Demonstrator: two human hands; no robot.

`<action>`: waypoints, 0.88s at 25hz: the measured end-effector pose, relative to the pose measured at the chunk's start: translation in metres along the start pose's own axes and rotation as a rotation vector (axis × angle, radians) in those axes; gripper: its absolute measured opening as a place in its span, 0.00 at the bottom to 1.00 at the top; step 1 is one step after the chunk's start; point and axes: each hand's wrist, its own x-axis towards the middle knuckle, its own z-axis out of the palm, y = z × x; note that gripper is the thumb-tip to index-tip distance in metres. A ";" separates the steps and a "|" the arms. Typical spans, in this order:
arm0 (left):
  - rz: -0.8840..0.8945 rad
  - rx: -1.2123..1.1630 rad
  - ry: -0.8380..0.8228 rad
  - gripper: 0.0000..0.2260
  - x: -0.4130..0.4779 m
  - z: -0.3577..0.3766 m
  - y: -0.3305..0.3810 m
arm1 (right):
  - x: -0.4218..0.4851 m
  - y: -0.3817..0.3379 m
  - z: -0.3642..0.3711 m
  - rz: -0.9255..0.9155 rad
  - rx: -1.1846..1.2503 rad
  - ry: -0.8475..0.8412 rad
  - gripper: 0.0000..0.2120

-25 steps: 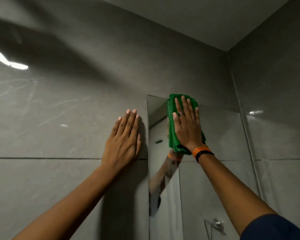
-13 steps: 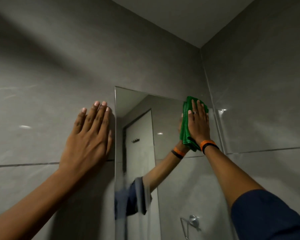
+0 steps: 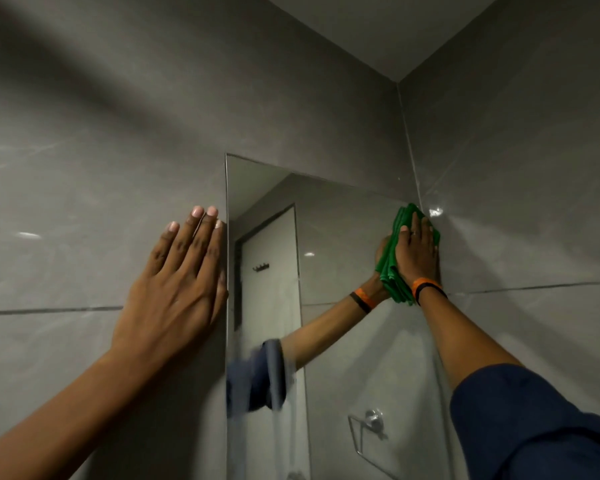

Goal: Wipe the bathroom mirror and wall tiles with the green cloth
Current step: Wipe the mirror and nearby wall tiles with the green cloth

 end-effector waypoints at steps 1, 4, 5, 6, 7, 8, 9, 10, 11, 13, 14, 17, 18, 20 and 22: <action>0.013 -0.006 -0.005 0.30 -0.009 -0.001 0.002 | -0.017 0.008 0.000 0.024 0.000 -0.002 0.26; 0.037 -0.022 -0.049 0.30 -0.038 -0.005 0.004 | -0.074 0.034 0.004 0.111 -0.012 -0.005 0.26; 0.035 -0.028 -0.067 0.30 -0.047 -0.008 0.003 | -0.094 0.043 0.005 0.138 -0.011 -0.004 0.26; 0.030 -0.042 -0.078 0.30 -0.056 -0.010 0.004 | -0.116 0.053 0.006 0.166 -0.009 -0.002 0.26; 0.030 -0.057 -0.079 0.30 -0.064 -0.012 0.006 | -0.136 0.062 0.008 0.191 -0.005 -0.002 0.26; 0.036 -0.067 -0.082 0.30 -0.071 -0.014 0.007 | -0.157 0.072 0.009 0.219 -0.004 -0.007 0.26; 0.047 -0.078 -0.091 0.30 -0.078 -0.017 0.009 | -0.178 0.082 0.009 0.248 -0.003 -0.016 0.26; 0.056 -0.089 -0.097 0.30 -0.083 -0.018 0.009 | -0.197 0.091 0.010 0.271 -0.001 -0.021 0.26; 0.062 -0.099 -0.102 0.30 -0.088 -0.019 0.010 | -0.216 0.103 0.010 0.295 -0.001 -0.024 0.26; 0.062 -0.108 -0.109 0.30 -0.095 -0.020 0.011 | -0.250 0.124 0.010 0.349 -0.022 -0.039 0.26; 0.061 -0.109 -0.110 0.30 -0.096 -0.021 0.012 | -0.265 0.134 0.010 0.375 -0.039 -0.050 0.26; 0.059 -0.110 -0.101 0.31 -0.097 -0.021 0.015 | -0.303 0.157 0.010 0.451 -0.054 -0.063 0.26; 0.061 -0.110 -0.101 0.31 -0.097 -0.021 0.015 | -0.312 0.162 0.010 0.473 -0.056 -0.058 0.26; 0.066 -0.117 -0.111 0.30 -0.099 -0.021 0.016 | -0.326 0.169 0.009 0.512 -0.056 -0.051 0.26; 0.060 -0.125 -0.127 0.30 -0.103 -0.021 0.018 | -0.338 0.176 0.009 0.548 -0.069 -0.047 0.26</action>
